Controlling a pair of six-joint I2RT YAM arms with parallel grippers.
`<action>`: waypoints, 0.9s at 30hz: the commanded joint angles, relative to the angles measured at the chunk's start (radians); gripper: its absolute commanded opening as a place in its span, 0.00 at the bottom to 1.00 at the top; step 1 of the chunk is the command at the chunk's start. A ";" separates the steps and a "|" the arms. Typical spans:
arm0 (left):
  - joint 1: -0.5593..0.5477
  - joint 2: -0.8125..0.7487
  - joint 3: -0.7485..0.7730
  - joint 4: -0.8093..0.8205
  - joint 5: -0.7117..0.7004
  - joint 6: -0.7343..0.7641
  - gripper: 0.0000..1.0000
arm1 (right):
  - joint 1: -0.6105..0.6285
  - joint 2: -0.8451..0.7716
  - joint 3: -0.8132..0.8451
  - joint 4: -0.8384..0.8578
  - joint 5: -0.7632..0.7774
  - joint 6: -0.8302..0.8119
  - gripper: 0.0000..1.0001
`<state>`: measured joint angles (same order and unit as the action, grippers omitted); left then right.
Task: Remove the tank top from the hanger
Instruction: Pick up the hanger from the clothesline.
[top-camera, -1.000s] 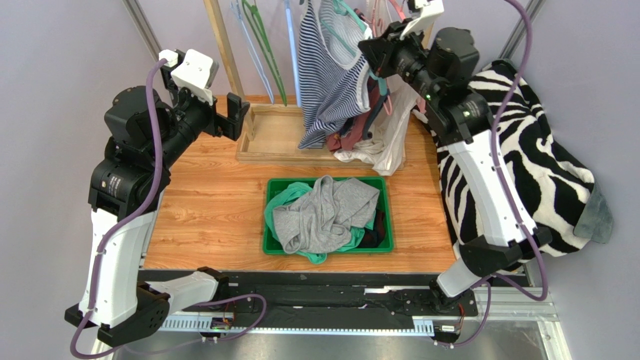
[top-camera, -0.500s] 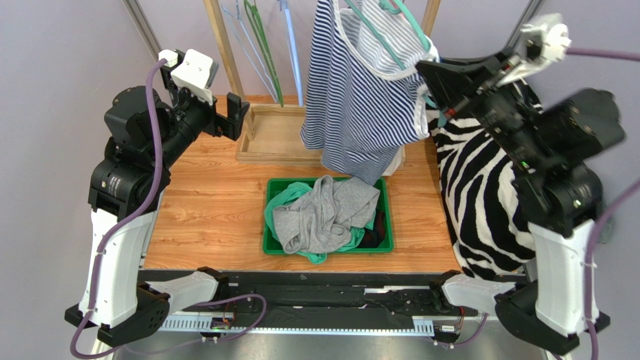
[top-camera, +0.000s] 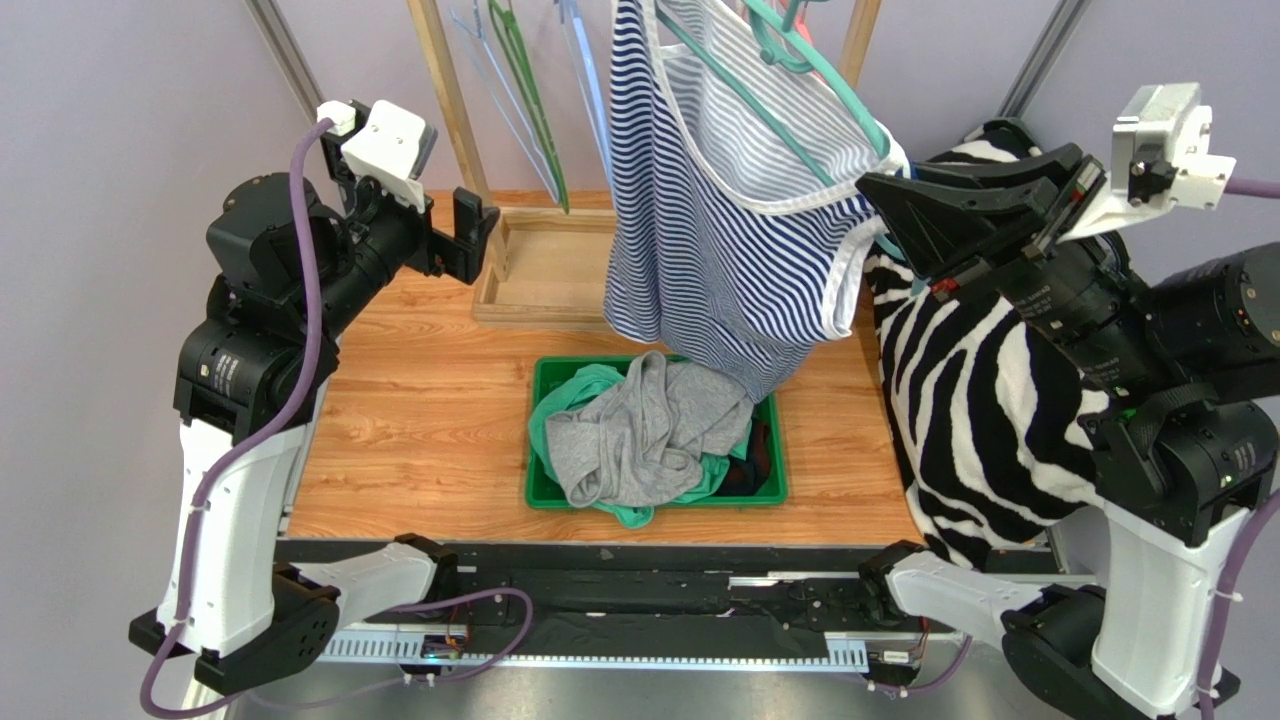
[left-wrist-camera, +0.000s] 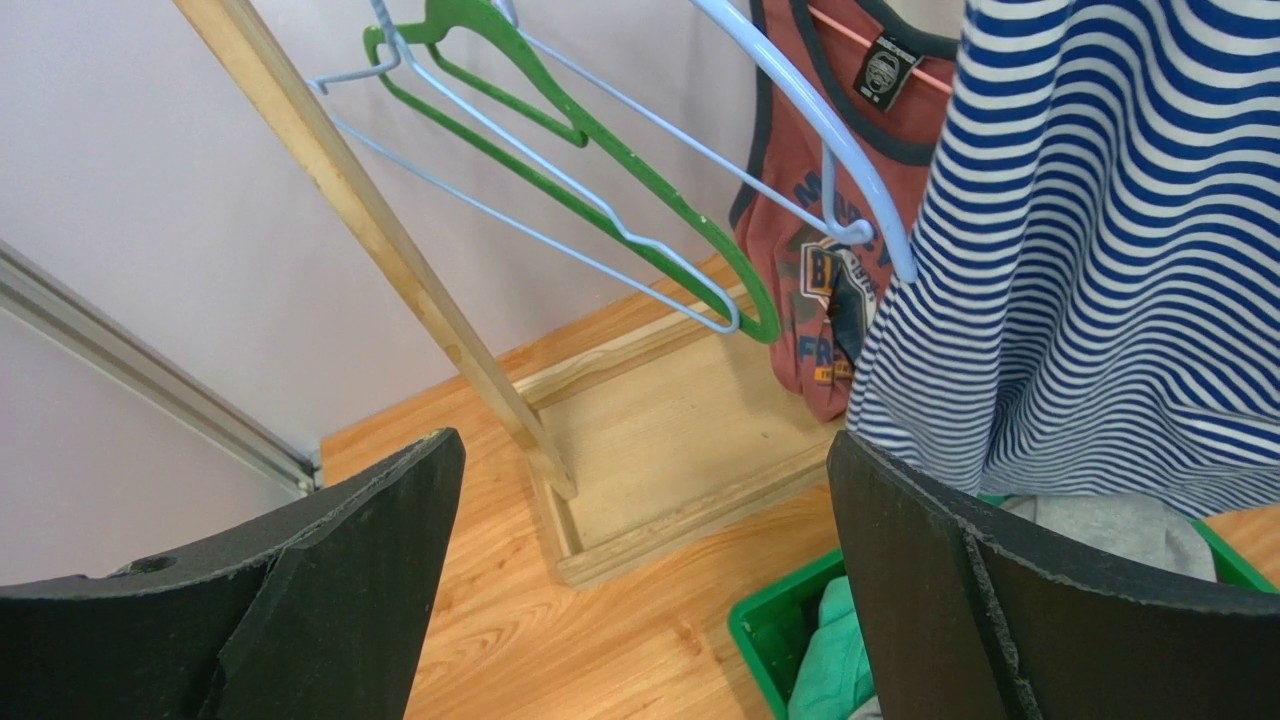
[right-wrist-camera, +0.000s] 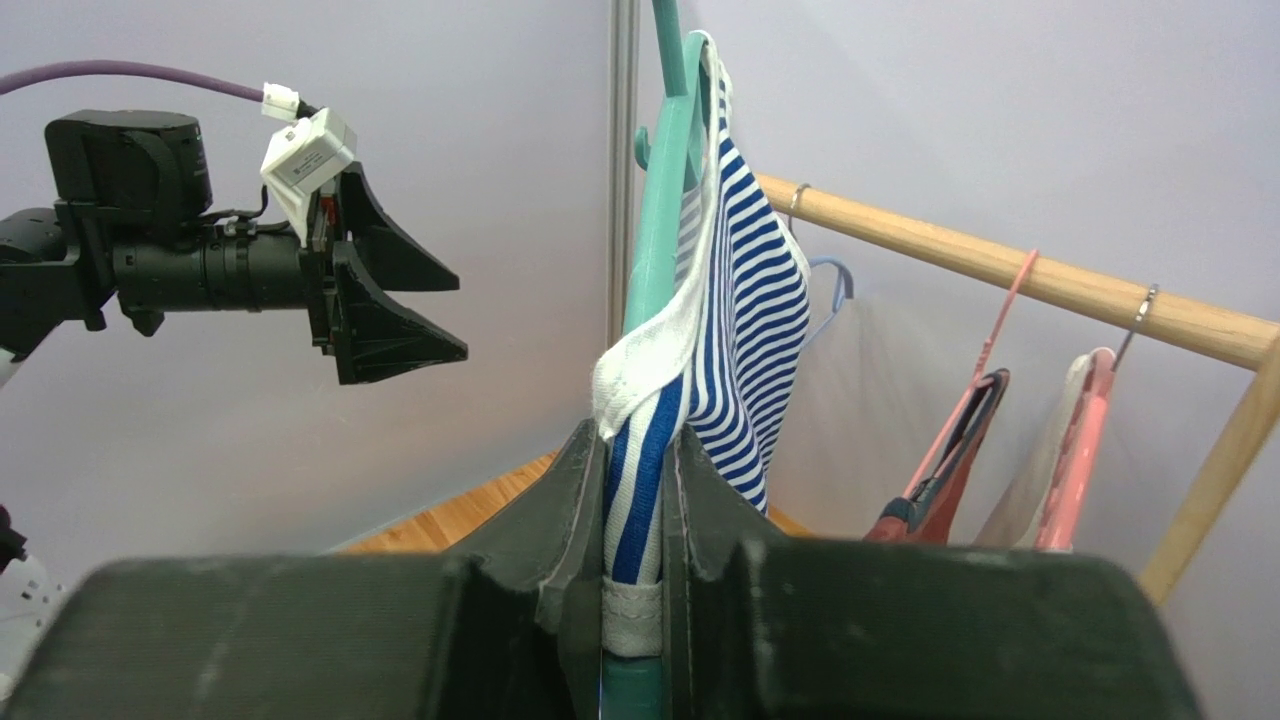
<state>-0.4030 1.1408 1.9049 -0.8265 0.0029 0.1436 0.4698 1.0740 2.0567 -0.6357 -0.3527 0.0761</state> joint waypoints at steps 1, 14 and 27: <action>0.004 -0.019 0.037 0.012 0.000 -0.006 0.99 | 0.000 0.073 0.080 0.096 -0.067 0.039 0.00; 0.003 -0.046 0.137 -0.060 0.149 0.085 0.99 | 0.000 0.035 -0.129 -0.056 -0.348 0.028 0.00; 0.004 0.014 0.158 -0.381 0.893 0.339 0.96 | 0.000 -0.042 -0.300 -0.139 -0.543 -0.021 0.00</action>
<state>-0.4030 1.1202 2.0480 -1.0866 0.6224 0.3717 0.4698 1.0454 1.7473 -0.7910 -0.8082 0.0879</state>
